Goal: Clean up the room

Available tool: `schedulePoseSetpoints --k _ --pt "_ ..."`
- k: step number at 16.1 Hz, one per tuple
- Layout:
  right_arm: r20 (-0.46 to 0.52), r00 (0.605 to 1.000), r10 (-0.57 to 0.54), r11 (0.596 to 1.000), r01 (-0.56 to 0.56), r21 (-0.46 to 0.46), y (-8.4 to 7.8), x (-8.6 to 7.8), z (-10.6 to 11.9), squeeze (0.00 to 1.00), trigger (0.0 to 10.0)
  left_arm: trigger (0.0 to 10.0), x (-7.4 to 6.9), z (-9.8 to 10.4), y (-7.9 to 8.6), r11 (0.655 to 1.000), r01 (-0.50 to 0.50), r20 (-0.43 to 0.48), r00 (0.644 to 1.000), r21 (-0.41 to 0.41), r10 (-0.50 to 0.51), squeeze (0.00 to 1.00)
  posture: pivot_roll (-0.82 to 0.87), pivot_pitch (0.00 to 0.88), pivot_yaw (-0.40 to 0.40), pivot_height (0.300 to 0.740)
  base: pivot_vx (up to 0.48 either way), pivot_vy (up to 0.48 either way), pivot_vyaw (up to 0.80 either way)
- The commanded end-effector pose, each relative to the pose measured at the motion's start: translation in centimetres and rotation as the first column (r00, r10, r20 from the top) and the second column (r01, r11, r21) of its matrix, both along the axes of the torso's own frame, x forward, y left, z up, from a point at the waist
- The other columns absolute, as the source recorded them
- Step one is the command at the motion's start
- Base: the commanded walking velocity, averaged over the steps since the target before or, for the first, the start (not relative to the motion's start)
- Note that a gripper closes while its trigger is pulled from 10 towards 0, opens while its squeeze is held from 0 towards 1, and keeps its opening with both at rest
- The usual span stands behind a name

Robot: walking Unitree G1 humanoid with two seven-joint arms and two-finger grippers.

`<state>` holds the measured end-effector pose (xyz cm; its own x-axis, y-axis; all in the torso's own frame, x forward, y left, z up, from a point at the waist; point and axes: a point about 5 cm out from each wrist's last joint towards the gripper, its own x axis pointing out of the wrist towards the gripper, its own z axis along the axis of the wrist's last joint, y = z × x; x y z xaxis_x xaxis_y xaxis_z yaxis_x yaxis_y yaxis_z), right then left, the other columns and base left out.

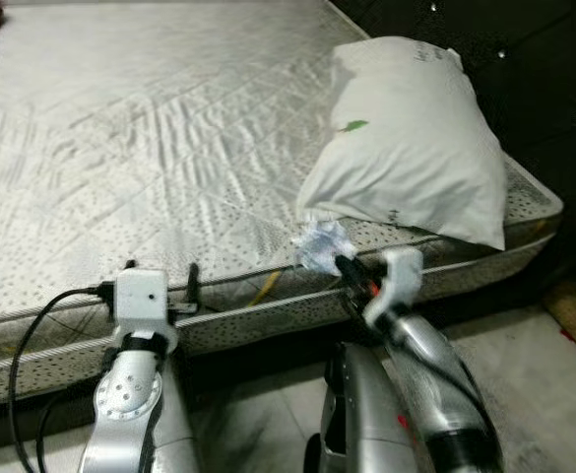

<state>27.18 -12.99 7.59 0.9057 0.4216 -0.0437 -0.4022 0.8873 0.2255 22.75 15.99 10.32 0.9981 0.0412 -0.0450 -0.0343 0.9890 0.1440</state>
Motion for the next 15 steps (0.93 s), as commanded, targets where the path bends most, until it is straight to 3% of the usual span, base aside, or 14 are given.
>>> schedulePoseSetpoints --k 1,2,3,5,9,15 --pt "0.040 0.999 0.004 1.000 -0.003 -0.029 0.1 -0.5 1.2 0.00 0.0 10.0 0.1 -0.2 -0.4 1.000 0.026 -0.004 1.000 0.001 -0.026 0.00 0.05 0.000 -0.066 0.486 0.000 0.000 0.00" --pt "0.020 0.999 -0.027 0.997 0.028 -0.072 -0.4 -1.0 1.1 0.00 3.1 10.0 0.0 -0.3 -0.5 0.999 0.041 -0.009 0.999 0.014 -0.041 0.00 0.04 0.000 -0.063 0.486 0.000 0.000 0.00" --pt "0.029 0.998 -0.055 0.995 0.058 -0.083 -0.8 -1.2 1.3 0.00 10.0 10.0 0.1 -0.2 -0.3 0.999 0.039 -0.004 0.999 0.016 -0.039 0.00 0.04 0.000 -0.043 0.486 0.000 0.000 0.00" --pt "0.051 0.997 -0.052 0.989 0.059 -0.133 -1.0 -1.4 1.6 0.00 10.0 10.0 0.2 -0.2 0.0 0.999 0.029 0.000 1.000 0.020 -0.029 0.00 0.04 0.000 -0.034 0.486 0.000 0.000 0.40" --pt "0.045 0.997 -0.066 0.989 0.072 -0.132 -0.7 -1.4 1.8 0.00 10.0 10.0 0.1 -0.4 0.0 1.000 0.022 -0.003 1.000 0.022 -0.022 0.00 0.05 0.000 -0.043 0.486 0.000 0.000 0.77" --pt "0.049 0.986 -0.157 0.985 0.160 -0.058 -1.0 -0.9 2.8 0.00 10.0 10.0 -0.1 -0.7 0.0 1.000 0.010 -0.014 1.000 0.014 -0.010 0.00 0.05 0.000 -0.052 0.506 0.000 0.000 0.00"
